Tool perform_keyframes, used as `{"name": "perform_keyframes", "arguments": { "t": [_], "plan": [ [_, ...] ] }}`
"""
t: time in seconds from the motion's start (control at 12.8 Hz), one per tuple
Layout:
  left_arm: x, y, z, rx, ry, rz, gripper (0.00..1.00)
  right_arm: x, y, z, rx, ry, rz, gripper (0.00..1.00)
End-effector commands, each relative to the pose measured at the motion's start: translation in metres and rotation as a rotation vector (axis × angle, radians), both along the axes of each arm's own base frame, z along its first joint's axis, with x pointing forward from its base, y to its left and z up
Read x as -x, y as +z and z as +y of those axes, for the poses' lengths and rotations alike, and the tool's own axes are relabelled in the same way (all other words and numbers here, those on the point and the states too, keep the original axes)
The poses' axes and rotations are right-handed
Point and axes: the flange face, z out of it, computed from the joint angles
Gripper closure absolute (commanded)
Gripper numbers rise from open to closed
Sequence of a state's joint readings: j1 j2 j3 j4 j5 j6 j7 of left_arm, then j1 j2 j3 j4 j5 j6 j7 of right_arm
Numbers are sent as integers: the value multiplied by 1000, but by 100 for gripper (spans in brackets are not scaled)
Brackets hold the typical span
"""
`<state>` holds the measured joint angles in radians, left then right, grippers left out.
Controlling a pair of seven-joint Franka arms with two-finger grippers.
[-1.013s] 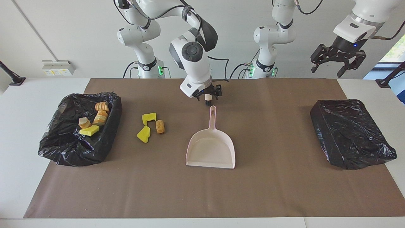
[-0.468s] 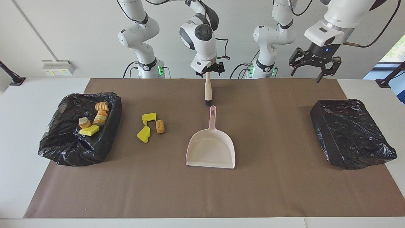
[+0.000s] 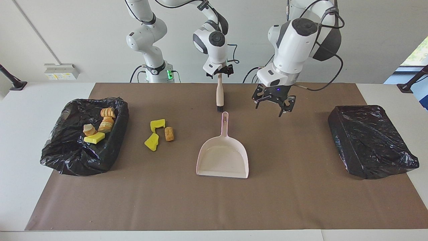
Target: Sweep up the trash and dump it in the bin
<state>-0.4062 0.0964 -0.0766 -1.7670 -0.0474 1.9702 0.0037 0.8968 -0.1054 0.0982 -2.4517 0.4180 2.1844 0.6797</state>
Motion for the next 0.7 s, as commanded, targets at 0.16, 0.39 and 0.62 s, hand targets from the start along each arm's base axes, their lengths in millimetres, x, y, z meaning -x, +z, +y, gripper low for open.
{"name": "perform_keyframes", "arguments": {
  "t": [0.16,0.39,0.62],
  "plan": [
    [8,-88,-91,23,65,-13,0,3,4,-8,-15,-20,10,52],
    [24,-127,-113,20,87,5,0,3,2,-9,-15,18,19,100],
    [33,-148,-121,-5,102,15,0,-12,28,-19,26,57,70,100]
  ]
}}
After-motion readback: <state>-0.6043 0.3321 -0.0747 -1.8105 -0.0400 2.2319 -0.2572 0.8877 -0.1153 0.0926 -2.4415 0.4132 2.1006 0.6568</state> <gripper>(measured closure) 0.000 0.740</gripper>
